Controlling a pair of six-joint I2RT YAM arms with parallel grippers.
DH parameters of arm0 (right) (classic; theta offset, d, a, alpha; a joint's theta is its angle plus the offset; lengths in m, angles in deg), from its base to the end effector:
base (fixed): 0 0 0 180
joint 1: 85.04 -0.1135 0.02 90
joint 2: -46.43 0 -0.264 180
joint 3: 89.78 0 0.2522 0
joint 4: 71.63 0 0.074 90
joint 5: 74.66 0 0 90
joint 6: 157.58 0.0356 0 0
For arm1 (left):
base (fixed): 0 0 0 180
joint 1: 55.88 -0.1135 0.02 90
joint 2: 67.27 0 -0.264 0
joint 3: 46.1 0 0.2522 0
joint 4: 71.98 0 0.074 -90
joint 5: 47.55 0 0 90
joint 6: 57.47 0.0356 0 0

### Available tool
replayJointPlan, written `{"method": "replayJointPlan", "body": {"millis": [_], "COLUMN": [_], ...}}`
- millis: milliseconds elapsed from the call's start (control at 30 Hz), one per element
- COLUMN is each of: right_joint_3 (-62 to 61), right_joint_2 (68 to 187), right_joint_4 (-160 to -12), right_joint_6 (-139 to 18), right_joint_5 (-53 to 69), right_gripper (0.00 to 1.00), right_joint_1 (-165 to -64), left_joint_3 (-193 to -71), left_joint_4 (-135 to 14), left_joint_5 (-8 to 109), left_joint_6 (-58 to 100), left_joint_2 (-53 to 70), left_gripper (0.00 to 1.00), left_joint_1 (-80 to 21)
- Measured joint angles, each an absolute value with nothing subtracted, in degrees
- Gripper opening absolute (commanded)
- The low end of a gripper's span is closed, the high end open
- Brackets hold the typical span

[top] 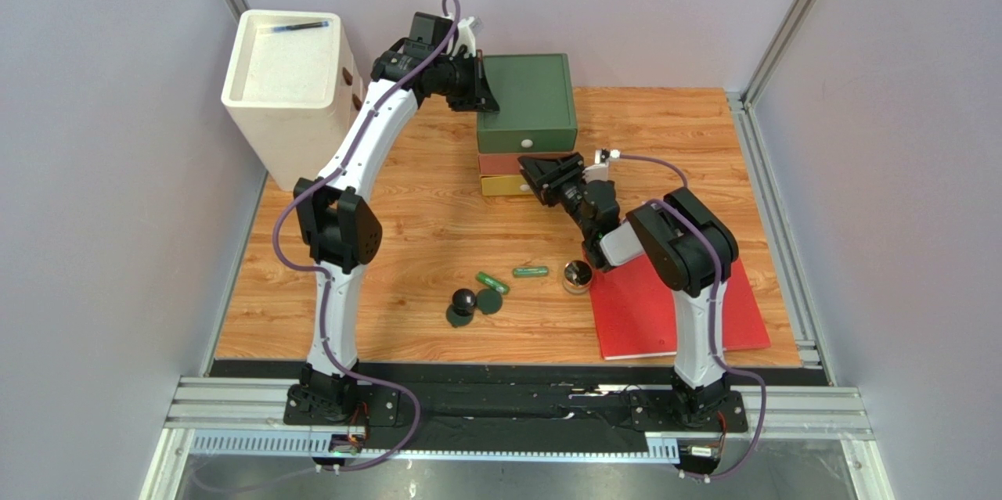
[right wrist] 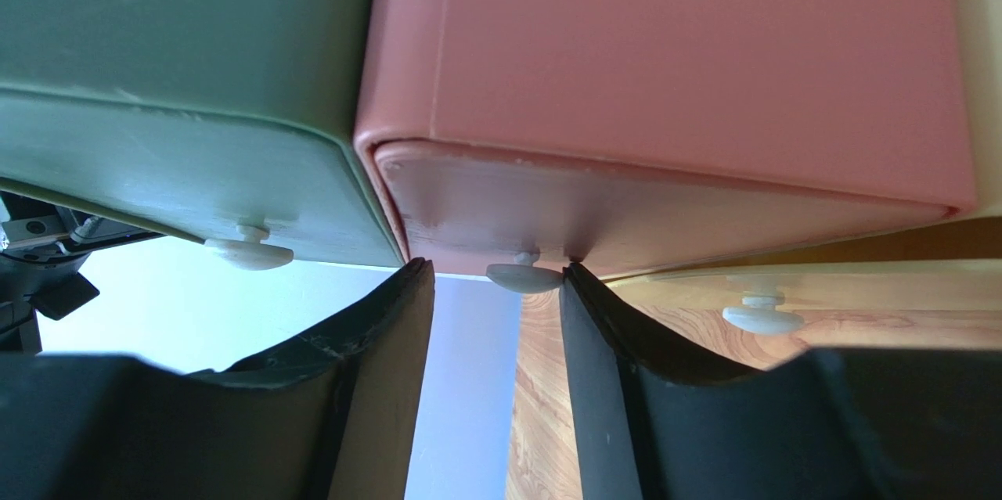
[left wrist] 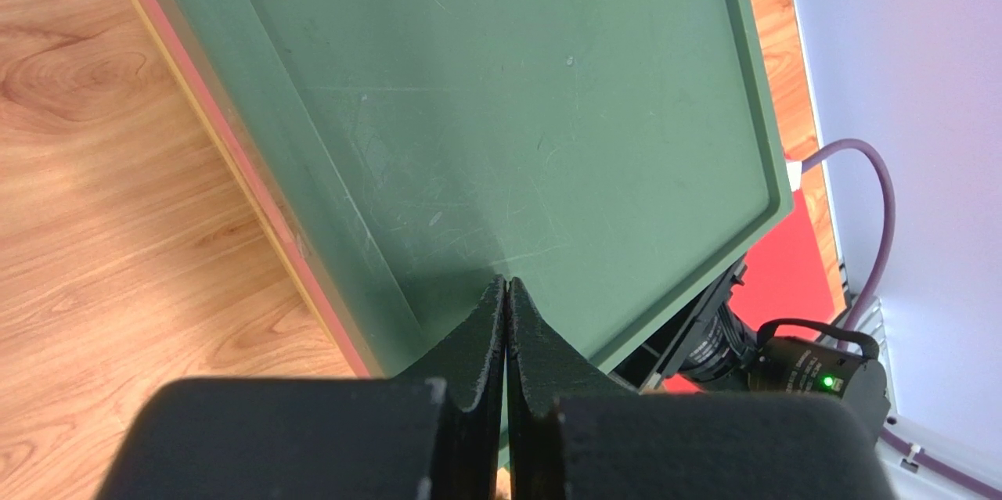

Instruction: Organize the makeup

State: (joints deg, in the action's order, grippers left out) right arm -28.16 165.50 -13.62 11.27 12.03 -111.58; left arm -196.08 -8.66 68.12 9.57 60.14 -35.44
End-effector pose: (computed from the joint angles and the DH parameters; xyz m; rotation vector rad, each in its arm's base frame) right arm 0.3511 0.1777 0.1327 0.7329 1.6093 1.4507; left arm 0.4572 -0.1868 0.3507 0.1936 2.3543 -0.8956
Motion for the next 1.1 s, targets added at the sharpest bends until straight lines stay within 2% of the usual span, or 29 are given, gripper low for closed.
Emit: {"method": "replayJointPlan", "body": {"millis": [233,567,1100], "right_joint_3": [-28.16,-28.16,-33.32], "right_joint_2": [165.50,165.50,161.69], "right_joint_4": [-14.65,-15.85,-15.44], "right_joint_6": [11.29,11.20,11.18], "right_joint_5": [12.35,12.44,9.88], "right_gripper": [0.36,0.09,0.01], "right_joint_1": [-111.52,-111.43,-111.21], "left_joint_3": [-196.08,-196.10,-196.10], "left_joint_4": [-8.66,-8.33,-8.09], "left_joint_5": [68.36,68.89,69.34], "left_joint_6": [9.90,9.99,9.94], "left_joint_2": [60.14,60.14,60.16], "left_gripper": [0.00,0.00,0.00], "left_joint_1": [-35.44,-35.44,-35.33]}}
